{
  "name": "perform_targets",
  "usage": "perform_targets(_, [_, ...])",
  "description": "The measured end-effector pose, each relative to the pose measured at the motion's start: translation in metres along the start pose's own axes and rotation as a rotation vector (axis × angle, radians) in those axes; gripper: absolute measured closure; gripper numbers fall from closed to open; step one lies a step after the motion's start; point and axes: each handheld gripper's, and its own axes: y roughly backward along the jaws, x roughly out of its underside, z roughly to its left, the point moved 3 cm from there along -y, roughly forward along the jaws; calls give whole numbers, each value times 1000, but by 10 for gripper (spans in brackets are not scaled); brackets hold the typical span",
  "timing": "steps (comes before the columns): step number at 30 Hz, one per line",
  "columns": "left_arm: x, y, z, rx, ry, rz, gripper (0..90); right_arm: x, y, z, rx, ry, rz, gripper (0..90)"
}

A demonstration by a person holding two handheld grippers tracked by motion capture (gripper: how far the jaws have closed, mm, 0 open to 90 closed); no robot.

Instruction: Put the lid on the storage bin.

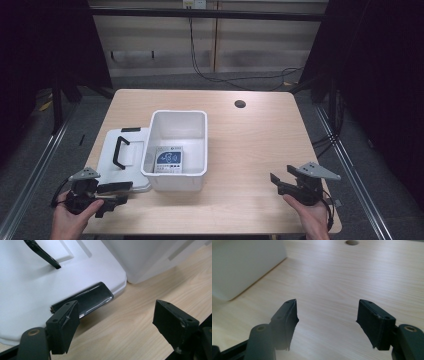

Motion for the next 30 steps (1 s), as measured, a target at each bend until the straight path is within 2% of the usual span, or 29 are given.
perform_targets(1, [0,0,0,-7,19,-4,223,-1,-2,3,-27,2,8,325])
perform_targets(2, [-1,0,0,-16,30,-10,242,-1,-3,5,-34,5,19,319])
perform_targets(4, [-1,0,2,-23,29,0,259,-2,-4,9,-42,19,30,319])
perform_targets(8, [-3,-1,2,-34,49,2,293,-4,-1,12,-46,9,26,319])
perform_targets(10, [-4,1,2,-9,53,-2,312,-5,3,13,-33,-4,23,315])
perform_targets(12, [-5,4,2,22,84,-33,340,-5,4,14,-23,6,27,314])
perform_targets(13, [-5,4,2,22,84,-33,355,-5,4,14,-23,6,27,314])
perform_targets(14, [-8,5,1,58,90,-31,359,-4,6,16,-28,-10,32,315])
perform_targets(15, [-8,5,1,58,90,-31,377,-3,7,17,-24,-14,31,314])
perform_targets(16, [-12,8,0,27,85,-24,394,-3,8,17,-22,-18,29,319])
perform_targets(20, [-24,15,2,25,99,-40,373,0,12,18,4,-4,33,318])
perform_targets(22, [-28,15,5,18,127,-32,365,1,12,18,3,2,39,297])
perform_targets(23, [-30,15,6,11,128,-25,361,1,12,18,1,4,34,297])
perform_targets(25, [-34,14,9,-23,115,4,363,0,12,19,-9,-1,32,298])
perform_targets(27, [-39,14,10,-49,103,12,387,0,12,20,-11,-5,35,298])
perform_targets(30, [-44,16,10,-60,94,11,399,-1,10,20,-15,-27,46,299])
